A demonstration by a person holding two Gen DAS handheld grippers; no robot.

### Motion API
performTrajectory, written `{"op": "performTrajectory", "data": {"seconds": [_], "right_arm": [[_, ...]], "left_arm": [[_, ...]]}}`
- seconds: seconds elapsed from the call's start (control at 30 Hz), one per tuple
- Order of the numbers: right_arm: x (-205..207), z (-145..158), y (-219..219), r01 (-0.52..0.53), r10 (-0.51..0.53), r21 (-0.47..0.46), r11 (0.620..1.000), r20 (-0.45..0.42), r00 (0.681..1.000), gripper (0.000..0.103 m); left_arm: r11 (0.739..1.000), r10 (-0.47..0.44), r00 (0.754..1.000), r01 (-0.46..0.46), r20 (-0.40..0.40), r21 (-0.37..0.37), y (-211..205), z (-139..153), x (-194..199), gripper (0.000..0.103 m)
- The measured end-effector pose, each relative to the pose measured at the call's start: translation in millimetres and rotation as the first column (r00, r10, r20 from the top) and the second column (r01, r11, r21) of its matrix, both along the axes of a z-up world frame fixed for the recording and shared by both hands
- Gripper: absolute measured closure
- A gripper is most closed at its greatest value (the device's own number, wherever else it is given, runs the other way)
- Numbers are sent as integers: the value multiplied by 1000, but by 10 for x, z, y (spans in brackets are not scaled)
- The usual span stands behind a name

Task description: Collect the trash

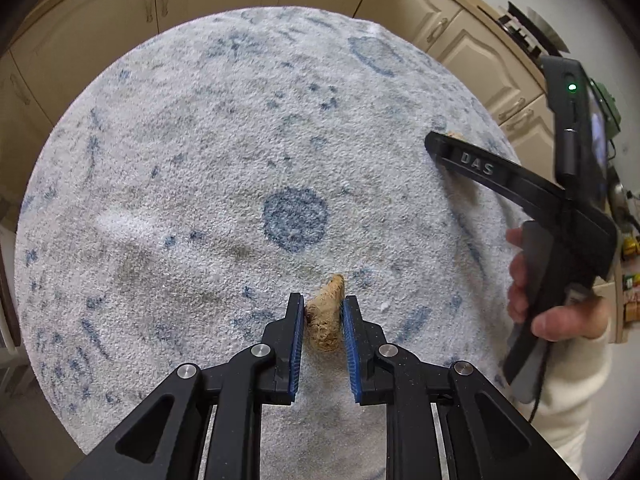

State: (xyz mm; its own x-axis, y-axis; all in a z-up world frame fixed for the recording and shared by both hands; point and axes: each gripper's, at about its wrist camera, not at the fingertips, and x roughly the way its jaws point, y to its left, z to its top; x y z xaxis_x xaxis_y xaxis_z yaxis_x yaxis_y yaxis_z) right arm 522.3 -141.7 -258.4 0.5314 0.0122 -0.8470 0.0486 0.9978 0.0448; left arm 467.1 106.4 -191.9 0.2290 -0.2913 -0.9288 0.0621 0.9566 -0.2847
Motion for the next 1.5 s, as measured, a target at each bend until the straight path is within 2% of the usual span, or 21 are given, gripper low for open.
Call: {"op": "performTrajectory", "data": {"seconds": [0.03,0.07,0.17,0.23,0.27,0.53,0.73,0.83,0.9,0.97,1.03,1.17,1.27,1.33,1.37,1.4,1.47,1.5], "right_arm": [[-18,23,6,-6,6,7,1000,14,1000,55],[-33,43,14,-22,21,19,1000,13,1000,72],[-153,73,-29,-26,27,84,996,-8,1000,73],[-295,93,-74,-28,30,116,993,-17,999,73],[-370,113,-96,-26,28,129,991,-16,999,73],[-1182,315,-150,-51,47,181,982,27,999,73],[-1484,289,-25,-65,59,147,987,47,997,72],[-1504,190,10,-56,52,100,993,43,998,70],[-1530,160,7,-44,41,70,997,50,998,62],[-1591,146,-19,-39,33,90,995,63,997,35],[-1642,142,-35,-22,14,104,994,79,997,22],[-1628,82,-12,-3,-2,67,998,72,997,21],[-1595,-31,2,1,-5,76,997,53,999,20],[-1603,-39,34,7,-10,37,999,79,997,22],[-1605,-49,54,13,-14,15,1000,84,996,28],[-1620,-45,64,15,-16,5,1000,97,995,33],[-1642,-27,83,-3,1,21,1000,115,993,55],[-1645,-17,86,-11,7,29,1000,119,993,62]], "left_arm": [[1000,4,1000,-4,-3,-6,14,-17,-1,85],[1000,7,1000,-7,0,-6,21,-13,-12,84],[1000,-6,1000,6,-1,-6,-9,9,-57,68],[1000,-16,1000,16,2,-8,-51,27,-112,42],[1000,-15,1000,15,7,-1,-66,38,-148,37],[999,-37,999,36,14,34,-159,93,-379,36],[997,-43,999,42,21,69,-163,77,-473,36],[995,-48,998,45,32,89,-157,86,-490,35],[993,-51,998,46,41,111,-154,80,-495,35],[993,-56,997,50,46,108,-146,76,-499,34],[993,-61,997,56,47,99,-140,78,-499,34],[995,-52,997,48,53,84,-116,79,-445,34],[996,-51,996,45,75,79,-118,66,-414,35],[995,-62,993,53,103,86,-130,51,-412,36],[995,-58,992,48,110,87,-131,44,-425,37],[995,-52,992,41,118,95,-130,40,-441,42],[987,-40,989,16,144,158,-121,37,-462,66],[983,-30,988,2,148,186,-114,32,-465,84]]}}
